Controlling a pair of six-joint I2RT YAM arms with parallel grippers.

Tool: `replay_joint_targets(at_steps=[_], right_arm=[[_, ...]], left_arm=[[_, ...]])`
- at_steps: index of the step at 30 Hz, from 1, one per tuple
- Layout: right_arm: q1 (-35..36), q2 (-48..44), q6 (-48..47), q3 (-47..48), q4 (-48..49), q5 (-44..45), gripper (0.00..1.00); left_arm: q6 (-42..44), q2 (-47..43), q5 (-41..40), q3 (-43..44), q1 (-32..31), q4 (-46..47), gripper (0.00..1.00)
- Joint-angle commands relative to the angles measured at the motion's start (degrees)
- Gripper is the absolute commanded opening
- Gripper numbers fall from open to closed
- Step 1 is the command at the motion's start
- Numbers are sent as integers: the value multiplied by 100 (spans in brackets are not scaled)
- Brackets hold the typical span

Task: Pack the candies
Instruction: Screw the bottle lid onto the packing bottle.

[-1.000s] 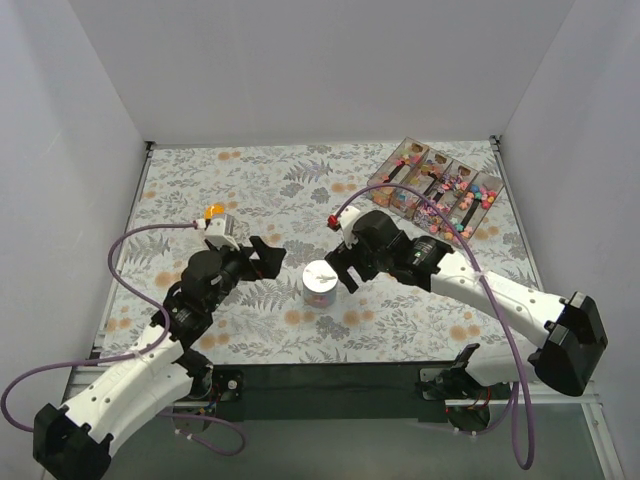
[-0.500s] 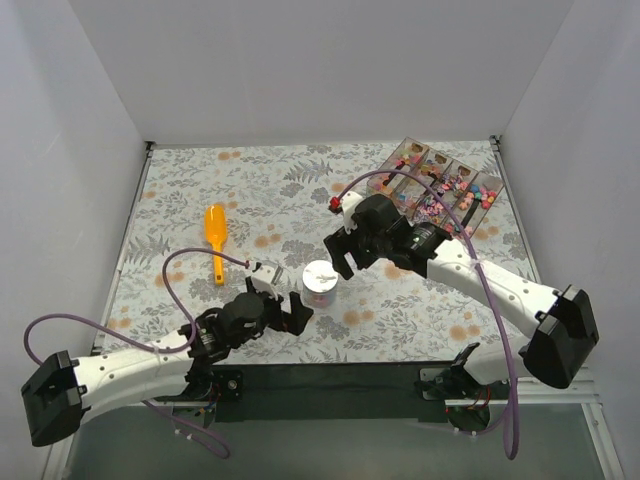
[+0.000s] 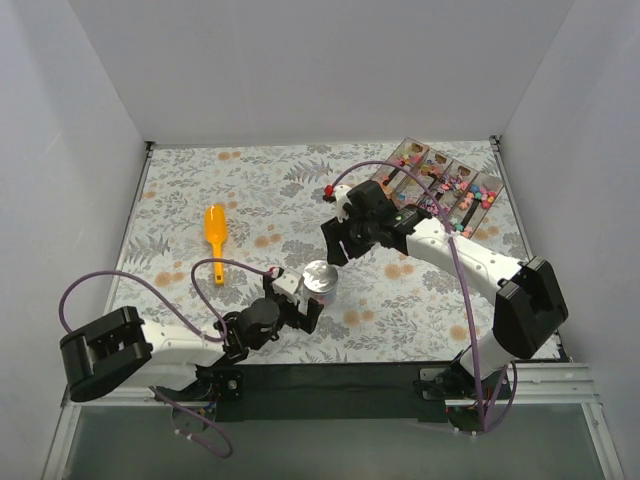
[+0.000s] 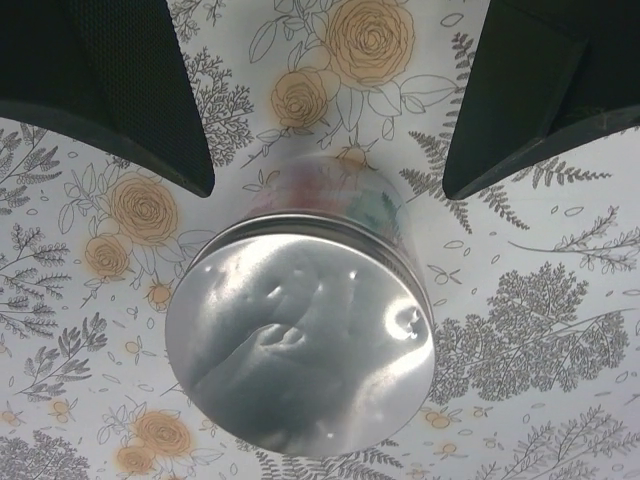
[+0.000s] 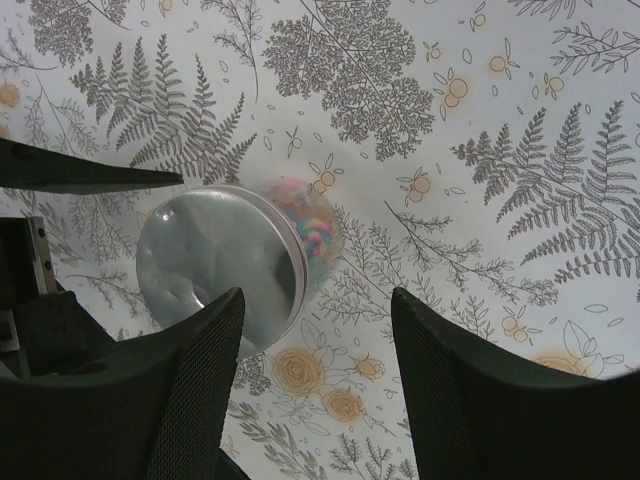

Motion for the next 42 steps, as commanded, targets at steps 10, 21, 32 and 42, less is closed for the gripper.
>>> replay_joint_targets(at_steps=[10,21,32,42], right_arm=[[-139,665,-43,471,6,-1271,59],[-139,745,-70,260,68,-1430,45],[-139,183,150,-468,173,-1421,39],[142,-889,1133,-1953,832,-1430,29]], left_arm=[[820,1229,412,203,-2,2217,98],[811,2205,352,537,42,2762,98],[723,2601,149,687,42,2824,79],[565,2785,123,670,42,2859,61]])
